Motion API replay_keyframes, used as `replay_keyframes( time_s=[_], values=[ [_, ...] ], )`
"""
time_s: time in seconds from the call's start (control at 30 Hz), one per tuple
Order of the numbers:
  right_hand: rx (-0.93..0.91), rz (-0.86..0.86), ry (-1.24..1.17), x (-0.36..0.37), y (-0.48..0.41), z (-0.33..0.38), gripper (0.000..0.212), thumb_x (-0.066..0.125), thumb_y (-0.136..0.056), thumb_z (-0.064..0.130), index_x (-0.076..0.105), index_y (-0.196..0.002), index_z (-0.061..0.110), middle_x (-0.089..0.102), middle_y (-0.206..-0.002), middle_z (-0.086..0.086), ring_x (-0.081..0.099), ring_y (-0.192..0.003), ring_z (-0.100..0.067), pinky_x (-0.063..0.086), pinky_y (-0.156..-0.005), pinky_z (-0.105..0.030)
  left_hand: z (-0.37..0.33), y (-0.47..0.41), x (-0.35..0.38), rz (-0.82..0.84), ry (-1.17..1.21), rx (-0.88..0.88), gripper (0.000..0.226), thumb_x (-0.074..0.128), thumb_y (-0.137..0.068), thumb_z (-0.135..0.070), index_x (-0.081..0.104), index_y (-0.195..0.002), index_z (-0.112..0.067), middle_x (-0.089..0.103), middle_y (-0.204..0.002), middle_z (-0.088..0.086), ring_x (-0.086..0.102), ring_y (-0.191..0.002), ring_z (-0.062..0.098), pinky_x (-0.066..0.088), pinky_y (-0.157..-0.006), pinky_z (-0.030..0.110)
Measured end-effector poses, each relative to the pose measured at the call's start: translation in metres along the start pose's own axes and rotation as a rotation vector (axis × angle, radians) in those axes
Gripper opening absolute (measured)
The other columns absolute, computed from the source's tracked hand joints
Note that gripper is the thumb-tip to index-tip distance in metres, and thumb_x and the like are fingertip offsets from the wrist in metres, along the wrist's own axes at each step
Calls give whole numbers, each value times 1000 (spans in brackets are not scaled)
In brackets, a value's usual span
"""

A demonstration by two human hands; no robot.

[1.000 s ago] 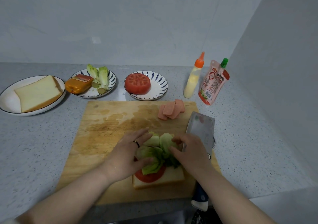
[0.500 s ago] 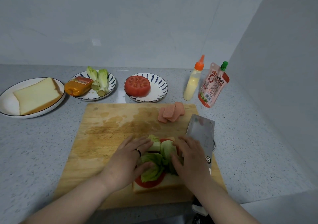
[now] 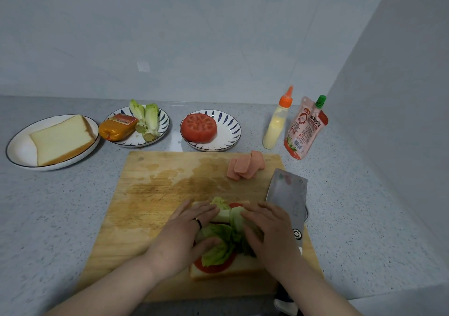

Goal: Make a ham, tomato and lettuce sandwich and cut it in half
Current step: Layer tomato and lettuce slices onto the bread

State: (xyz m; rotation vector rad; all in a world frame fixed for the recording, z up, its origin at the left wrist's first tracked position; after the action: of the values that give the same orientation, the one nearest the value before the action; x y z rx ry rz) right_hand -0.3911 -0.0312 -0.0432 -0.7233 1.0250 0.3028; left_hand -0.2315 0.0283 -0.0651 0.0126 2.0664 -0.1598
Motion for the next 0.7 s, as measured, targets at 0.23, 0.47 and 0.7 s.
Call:
replay_keyframes(
  time_s=[0.23, 0.47, 0.7],
  values=[
    [-100, 107, -6, -1, -7, 3, 20, 71, -55, 26, 74, -74, 22, 73, -80, 12, 67, -75, -9, 53, -69, -26, 0, -5, -5, -41, 60, -10, 46, 47, -88, -44, 33, -132, -39, 21, -128, -30, 7, -123, -15, -23, -96, 0],
    [-98, 177, -72, 2, -10, 1, 15, 68, -57, 24, 74, -71, 20, 73, -78, 9, 68, -73, -10, 54, -71, -30, -1, -7, -1, 4, 81, -22, 43, 49, -87, -44, 42, -129, -36, 32, -130, -28, 4, -117, -12, -24, -86, -7],
    [244, 127, -341, -3, -37, -31, 18, 64, -82, 17, 69, -99, 12, 65, -98, 4, 46, -90, -1, 29, -76, -7, 11, -32, -22, -91, 263, -181, 28, 51, -90, -33, 58, -117, -31, 46, -111, -26, 41, -112, -5, 32, -93, 6]
  ],
)
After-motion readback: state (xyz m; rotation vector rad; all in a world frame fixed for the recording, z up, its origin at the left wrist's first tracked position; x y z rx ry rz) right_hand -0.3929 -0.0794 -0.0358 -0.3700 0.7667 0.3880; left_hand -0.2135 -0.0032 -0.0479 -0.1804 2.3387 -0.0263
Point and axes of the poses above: each hand's wrist, its own y-axis away from the middle knuckle, its own x-axis out of the palm, z = x × y, the point moved 3 cm from there along -y, towards the middle knuckle
